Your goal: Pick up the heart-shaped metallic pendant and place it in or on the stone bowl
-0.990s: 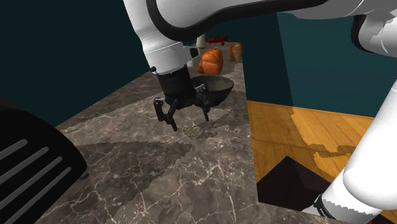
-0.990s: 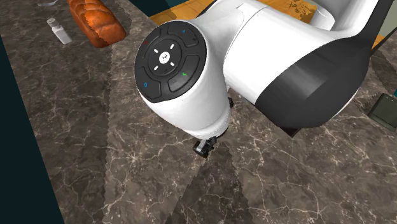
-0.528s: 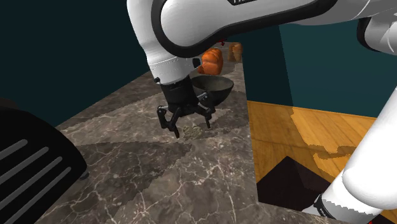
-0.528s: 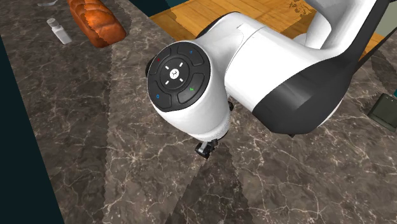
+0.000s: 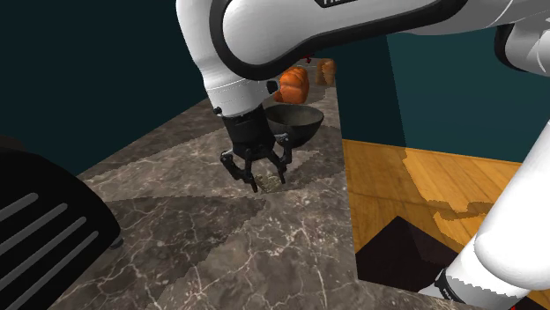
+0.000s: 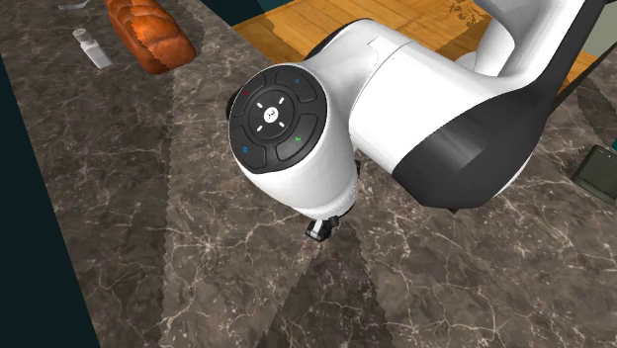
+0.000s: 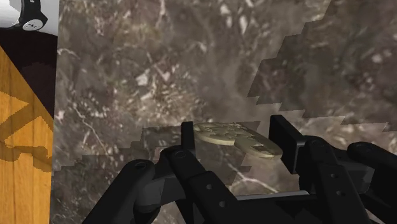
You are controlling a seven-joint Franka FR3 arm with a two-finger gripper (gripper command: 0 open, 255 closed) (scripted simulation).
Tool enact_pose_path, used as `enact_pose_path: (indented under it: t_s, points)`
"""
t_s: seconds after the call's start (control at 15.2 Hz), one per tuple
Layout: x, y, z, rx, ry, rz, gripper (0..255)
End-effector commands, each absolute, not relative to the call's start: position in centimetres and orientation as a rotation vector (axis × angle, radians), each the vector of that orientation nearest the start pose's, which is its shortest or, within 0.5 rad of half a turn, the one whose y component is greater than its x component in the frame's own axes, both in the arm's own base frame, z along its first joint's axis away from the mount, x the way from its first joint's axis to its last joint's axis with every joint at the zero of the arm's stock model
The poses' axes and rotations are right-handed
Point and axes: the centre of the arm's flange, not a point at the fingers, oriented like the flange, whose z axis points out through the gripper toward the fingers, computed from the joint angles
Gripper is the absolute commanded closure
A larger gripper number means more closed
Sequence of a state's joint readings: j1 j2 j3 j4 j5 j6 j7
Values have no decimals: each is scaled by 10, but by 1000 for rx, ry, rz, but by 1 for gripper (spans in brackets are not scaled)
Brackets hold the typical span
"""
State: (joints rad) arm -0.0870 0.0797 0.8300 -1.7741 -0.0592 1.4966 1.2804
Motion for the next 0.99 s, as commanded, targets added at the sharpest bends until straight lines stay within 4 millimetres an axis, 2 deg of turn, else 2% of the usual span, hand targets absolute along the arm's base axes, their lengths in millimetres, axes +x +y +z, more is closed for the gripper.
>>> enact_pose_path:
  t_s: [0.0, 0.33, 0.92]
  points:
    - [409, 353, 496, -3293, 882, 301, 255]
    - [409, 353, 496, -3293, 882, 301, 255]
    - [409, 353, 543, -3293, 882, 301, 255]
